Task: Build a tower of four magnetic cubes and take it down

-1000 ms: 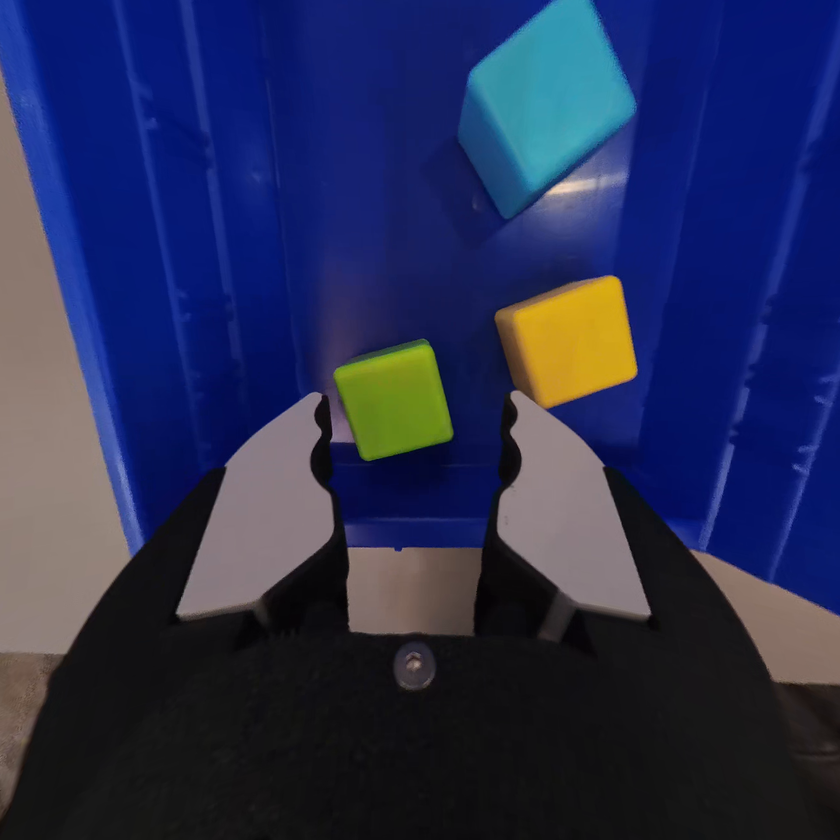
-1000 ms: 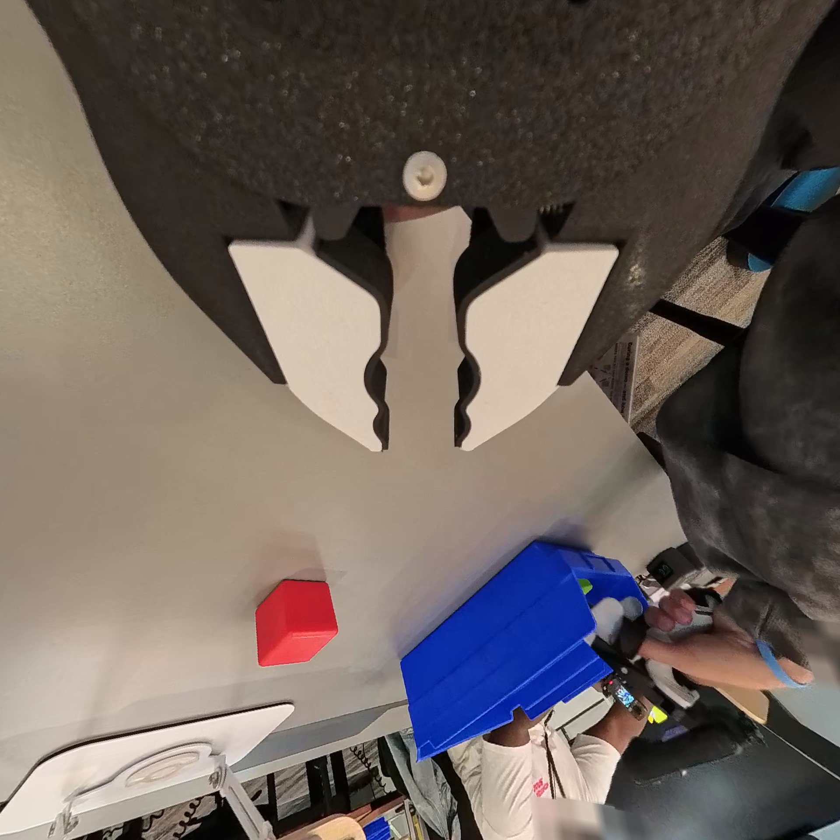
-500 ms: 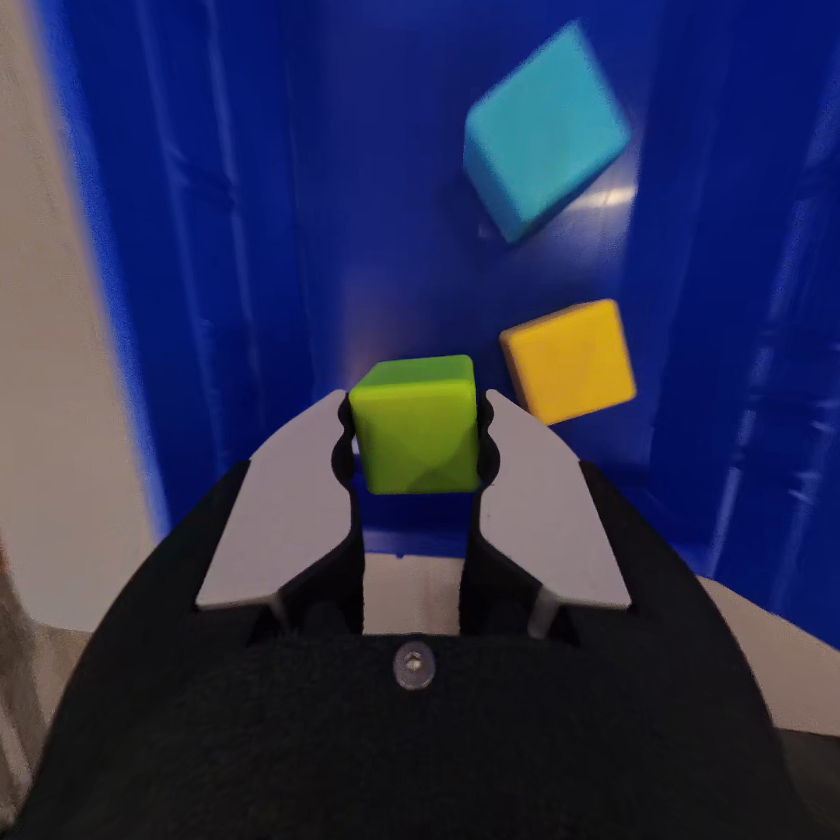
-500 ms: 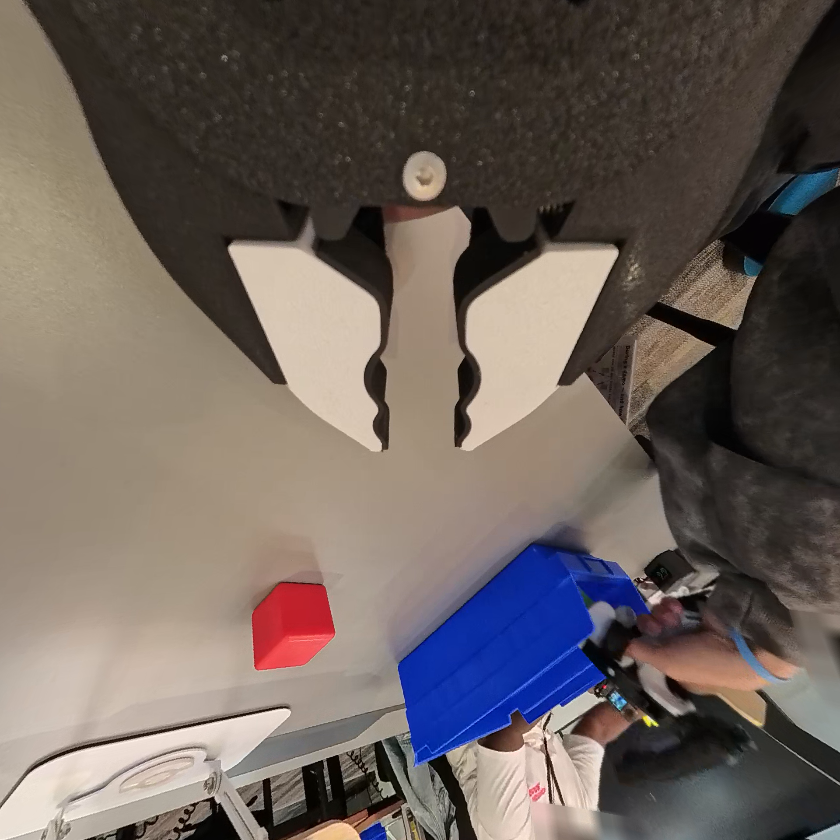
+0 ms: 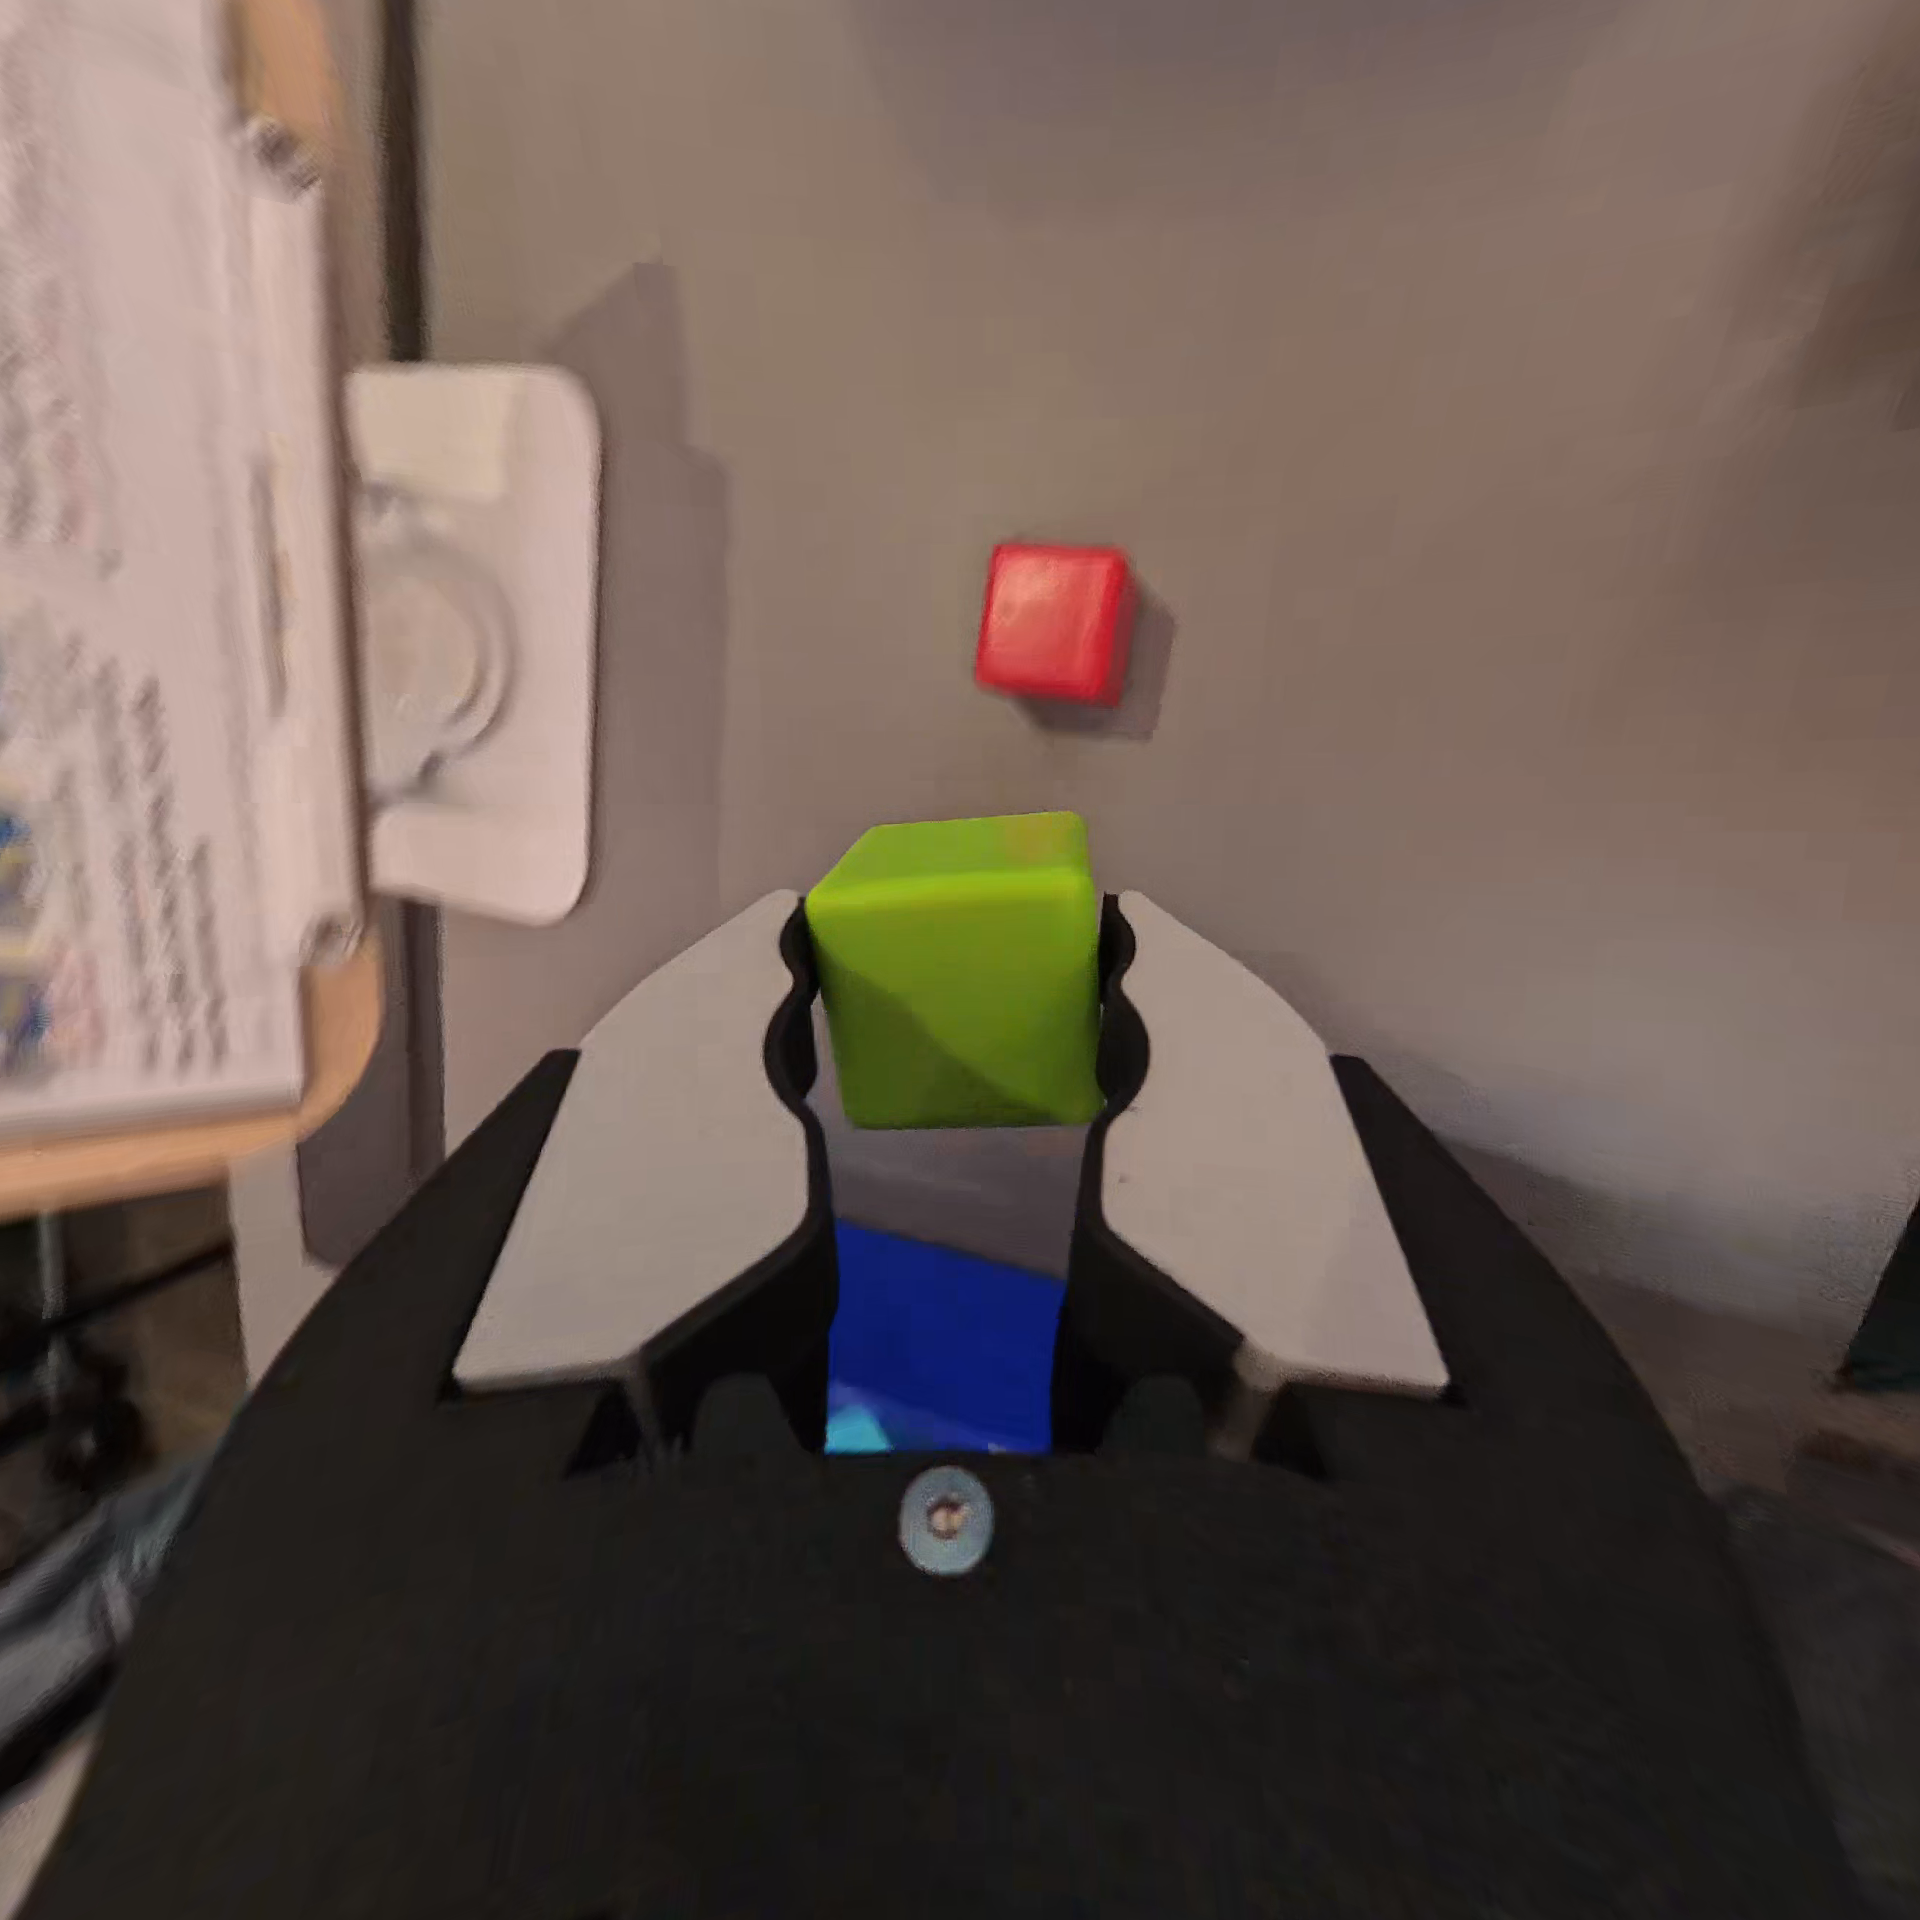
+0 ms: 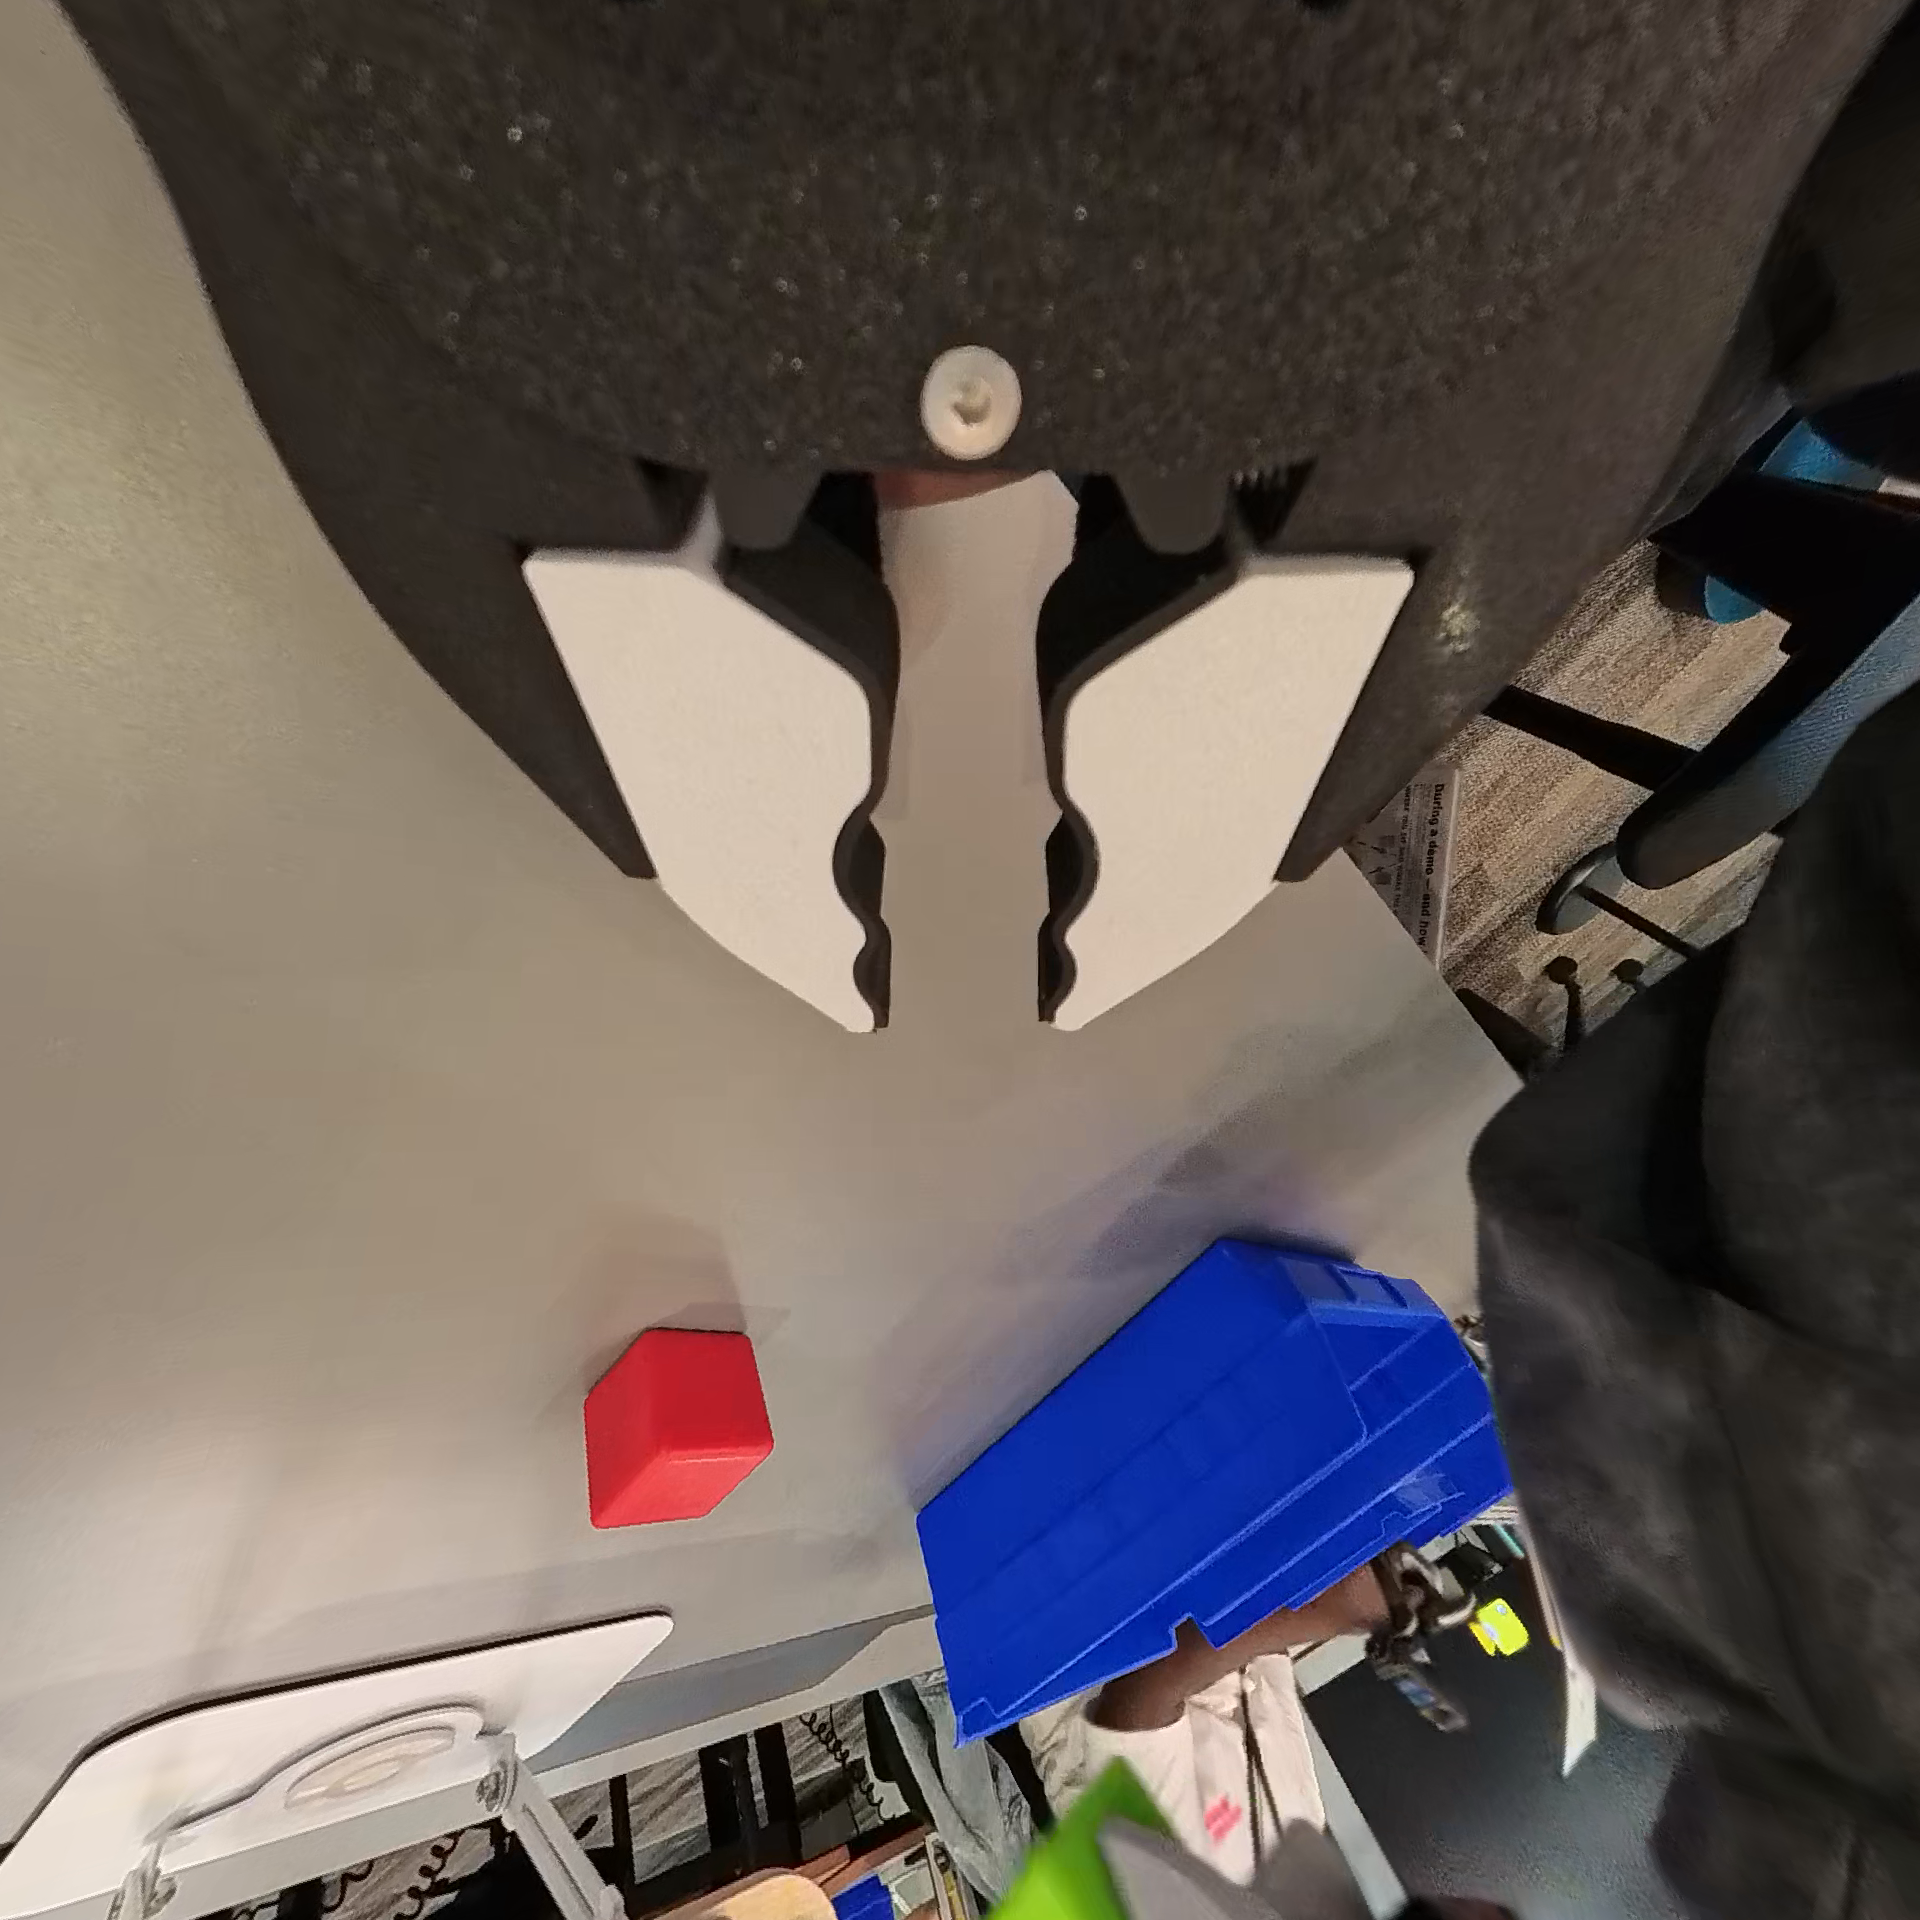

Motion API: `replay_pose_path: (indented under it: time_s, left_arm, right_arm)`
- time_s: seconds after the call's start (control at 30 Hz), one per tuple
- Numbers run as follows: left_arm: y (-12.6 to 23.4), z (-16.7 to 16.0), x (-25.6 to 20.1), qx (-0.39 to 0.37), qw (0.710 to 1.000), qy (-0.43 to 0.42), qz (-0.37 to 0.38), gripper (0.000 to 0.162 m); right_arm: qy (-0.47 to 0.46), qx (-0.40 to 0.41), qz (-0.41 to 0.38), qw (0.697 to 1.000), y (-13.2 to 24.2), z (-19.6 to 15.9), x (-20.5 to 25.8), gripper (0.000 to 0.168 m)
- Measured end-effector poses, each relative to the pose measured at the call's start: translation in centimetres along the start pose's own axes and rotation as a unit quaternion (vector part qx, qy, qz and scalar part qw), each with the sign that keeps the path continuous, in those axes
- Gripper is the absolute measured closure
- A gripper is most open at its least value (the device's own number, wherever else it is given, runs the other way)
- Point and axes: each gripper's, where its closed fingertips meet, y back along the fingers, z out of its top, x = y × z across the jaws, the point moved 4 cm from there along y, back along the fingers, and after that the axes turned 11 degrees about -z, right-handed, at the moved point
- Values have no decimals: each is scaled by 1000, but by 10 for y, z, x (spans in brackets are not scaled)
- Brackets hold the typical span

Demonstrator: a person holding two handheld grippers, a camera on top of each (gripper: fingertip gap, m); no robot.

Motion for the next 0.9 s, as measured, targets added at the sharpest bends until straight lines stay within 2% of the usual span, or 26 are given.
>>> replay_pose_path:
  time_s: [0.13, 0.3, 0.47, 0.67, 0.9]
  left_arm:
    - [-62, 33, 12, 36, 996, -35, -80, 111]
    - [-109, 38, 21, 95, 988, -49, -113, 111]
    - [-119, 45, 20, 74, 988, -50, -128, 111]
    - [-132, 39, 12, 92, 982, -73, -150, 111]
    - [-134, 42, 11, 77, 982, -86, -152, 111]
  right_arm:
    - [3, -1, -1, 1000, 0, 0, 0, 142]
    - [4, -4, -2, 1000, 1, 0, 0, 143]
    - [6, -7, -1, 1000, 1, 0, 1, 143]
    - [6, -5, 0, 1000, 1, 0, 1, 143]
    - [4, -6, 1, 1000, 2, 0, 1, 143]
